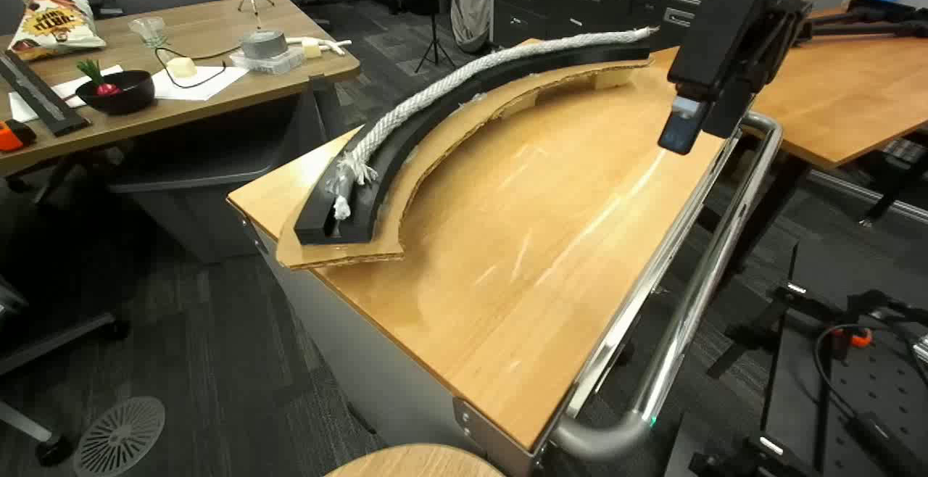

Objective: Take the white rope off the black metallic rail

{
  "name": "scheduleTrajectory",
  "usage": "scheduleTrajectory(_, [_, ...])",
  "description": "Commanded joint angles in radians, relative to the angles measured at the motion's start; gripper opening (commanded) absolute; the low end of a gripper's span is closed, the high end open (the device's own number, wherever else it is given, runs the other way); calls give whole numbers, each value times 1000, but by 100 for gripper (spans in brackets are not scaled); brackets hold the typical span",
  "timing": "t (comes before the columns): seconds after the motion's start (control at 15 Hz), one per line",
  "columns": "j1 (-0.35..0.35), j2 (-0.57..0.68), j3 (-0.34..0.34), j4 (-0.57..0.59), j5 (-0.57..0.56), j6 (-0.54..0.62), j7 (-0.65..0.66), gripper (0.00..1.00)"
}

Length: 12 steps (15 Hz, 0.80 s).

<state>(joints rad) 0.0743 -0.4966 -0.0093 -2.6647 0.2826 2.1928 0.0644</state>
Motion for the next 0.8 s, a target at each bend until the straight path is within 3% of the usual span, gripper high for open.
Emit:
scheduleTrajectory(0.0, [-7, 0, 6, 2, 3, -3, -3, 100])
scheduleTrajectory(0.4, [-14, 13, 19, 18, -19, -22, 18, 100])
scheduleTrajectory(0.53, [-30, 46, 57, 62, -72, -46, 85, 100])
scheduleTrajectory(0.73, [-80, 89, 147, 165, -226, -79, 306, 100])
